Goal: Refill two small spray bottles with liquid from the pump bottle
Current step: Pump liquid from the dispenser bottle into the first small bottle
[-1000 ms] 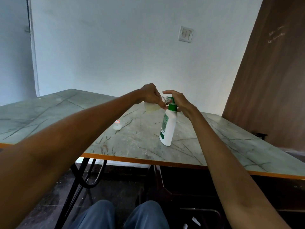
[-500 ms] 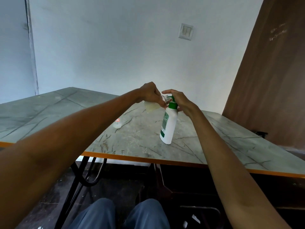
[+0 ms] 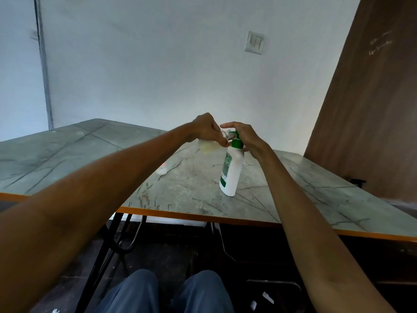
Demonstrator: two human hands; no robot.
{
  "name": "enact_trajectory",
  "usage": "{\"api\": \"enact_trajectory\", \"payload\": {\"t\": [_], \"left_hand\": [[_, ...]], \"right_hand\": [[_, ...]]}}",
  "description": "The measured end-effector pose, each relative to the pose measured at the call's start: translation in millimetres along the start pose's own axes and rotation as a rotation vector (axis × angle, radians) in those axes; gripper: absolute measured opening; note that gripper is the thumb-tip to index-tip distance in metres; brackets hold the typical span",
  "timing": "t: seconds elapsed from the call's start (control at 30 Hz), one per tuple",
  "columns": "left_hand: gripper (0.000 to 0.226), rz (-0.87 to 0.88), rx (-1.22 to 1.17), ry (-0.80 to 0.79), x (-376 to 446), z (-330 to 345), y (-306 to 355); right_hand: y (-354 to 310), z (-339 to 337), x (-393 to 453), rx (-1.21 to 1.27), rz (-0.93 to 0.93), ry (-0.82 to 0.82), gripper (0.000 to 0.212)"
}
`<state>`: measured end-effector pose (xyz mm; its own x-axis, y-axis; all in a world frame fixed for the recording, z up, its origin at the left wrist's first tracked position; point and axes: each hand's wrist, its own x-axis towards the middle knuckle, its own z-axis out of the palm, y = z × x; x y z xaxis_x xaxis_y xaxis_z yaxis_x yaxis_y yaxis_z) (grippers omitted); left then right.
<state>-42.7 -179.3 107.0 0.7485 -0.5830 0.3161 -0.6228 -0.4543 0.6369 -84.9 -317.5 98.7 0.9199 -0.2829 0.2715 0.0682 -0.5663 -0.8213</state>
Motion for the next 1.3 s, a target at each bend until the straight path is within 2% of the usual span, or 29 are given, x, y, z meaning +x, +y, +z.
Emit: {"api": "enact_trajectory", "payload": {"t": [0.27, 0.73, 0.97, 1.2, 1.3], "left_hand": [[0.033, 0.004, -0.057, 0.017, 1, 0, 0], [0.025, 0.000, -0.047, 0.012, 0, 2, -3], [0.030, 0.012, -0.039, 0.011, 2, -5, 2], [0.034, -0.006, -0.048, -0.012, 5, 1, -5], [0.033, -0.006, -0.063, -0.006, 4, 2, -7]], "right_hand": [[-1, -4, 2, -0.003, 0.043, -0.003, 0.038], [-1, 1, -7, 0.036, 0.000, 0.036, 0.041], [-7, -2, -2, 0.026, 0.033, 0.019, 0.040], [-3, 2, -9, 0.144, 0.009, 0.039, 0.036], [-3, 3, -8, 0.096, 0.008, 0.039, 0.037]]}}
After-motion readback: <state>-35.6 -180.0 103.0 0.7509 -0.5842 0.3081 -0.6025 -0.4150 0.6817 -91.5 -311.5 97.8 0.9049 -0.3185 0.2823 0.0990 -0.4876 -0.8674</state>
